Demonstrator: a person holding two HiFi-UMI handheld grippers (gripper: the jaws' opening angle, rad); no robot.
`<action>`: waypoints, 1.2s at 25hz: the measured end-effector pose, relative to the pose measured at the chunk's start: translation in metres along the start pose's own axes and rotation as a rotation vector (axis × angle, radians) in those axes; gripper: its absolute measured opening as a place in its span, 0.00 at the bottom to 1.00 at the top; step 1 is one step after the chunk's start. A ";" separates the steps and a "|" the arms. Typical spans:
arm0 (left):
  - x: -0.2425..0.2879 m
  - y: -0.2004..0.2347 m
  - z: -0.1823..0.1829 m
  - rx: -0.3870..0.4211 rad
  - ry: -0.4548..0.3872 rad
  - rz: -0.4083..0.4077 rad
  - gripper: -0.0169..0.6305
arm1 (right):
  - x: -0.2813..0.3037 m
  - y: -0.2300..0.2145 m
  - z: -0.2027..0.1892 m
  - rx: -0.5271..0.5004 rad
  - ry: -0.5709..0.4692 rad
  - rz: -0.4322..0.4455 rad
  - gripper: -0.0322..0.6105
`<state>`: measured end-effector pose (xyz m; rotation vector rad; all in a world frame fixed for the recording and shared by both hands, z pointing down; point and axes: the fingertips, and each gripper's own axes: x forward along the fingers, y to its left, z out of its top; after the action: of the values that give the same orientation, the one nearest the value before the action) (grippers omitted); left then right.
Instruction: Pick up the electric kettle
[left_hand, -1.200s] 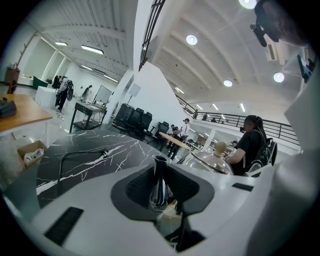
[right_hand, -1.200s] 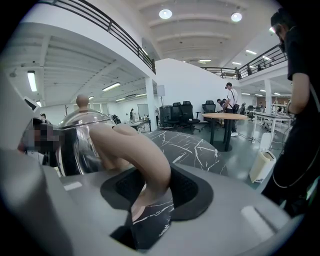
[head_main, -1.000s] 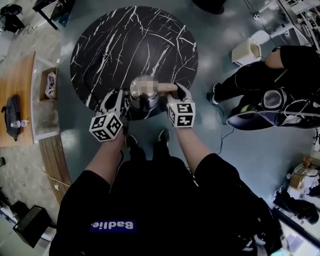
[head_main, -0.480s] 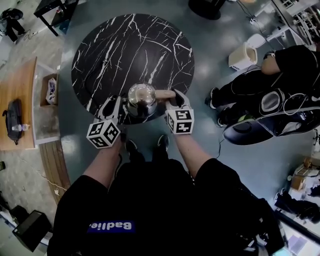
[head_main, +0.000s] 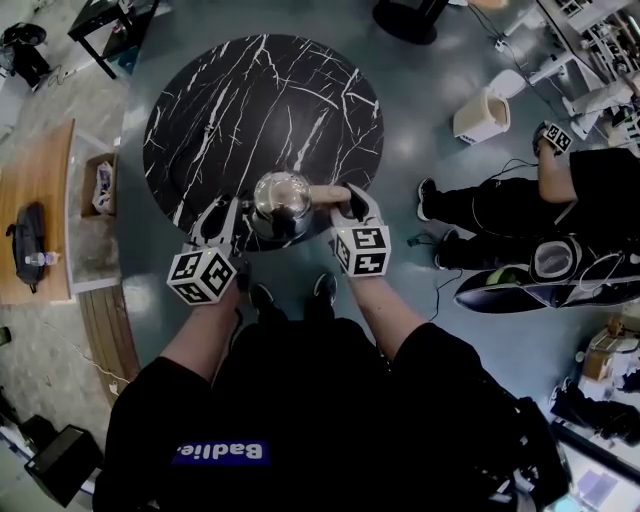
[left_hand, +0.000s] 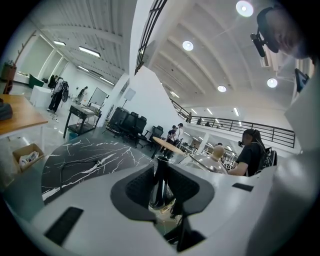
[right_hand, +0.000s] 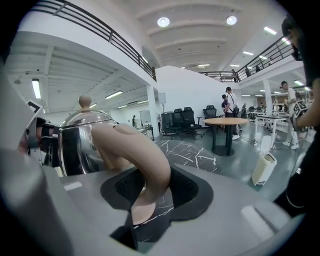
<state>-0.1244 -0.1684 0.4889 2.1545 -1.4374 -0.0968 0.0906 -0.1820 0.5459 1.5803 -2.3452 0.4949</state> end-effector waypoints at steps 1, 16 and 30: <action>-0.001 -0.002 0.002 -0.001 -0.002 -0.003 0.16 | -0.002 0.000 0.002 0.000 -0.003 0.000 0.27; -0.026 -0.022 0.016 -0.020 -0.023 -0.028 0.16 | -0.031 0.011 0.018 -0.005 0.006 0.025 0.27; -0.051 -0.039 0.035 -0.038 -0.078 -0.062 0.16 | -0.055 0.022 0.040 -0.025 0.005 0.038 0.27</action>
<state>-0.1259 -0.1262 0.4290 2.1858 -1.4007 -0.2321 0.0889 -0.1458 0.4846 1.5246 -2.3726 0.4751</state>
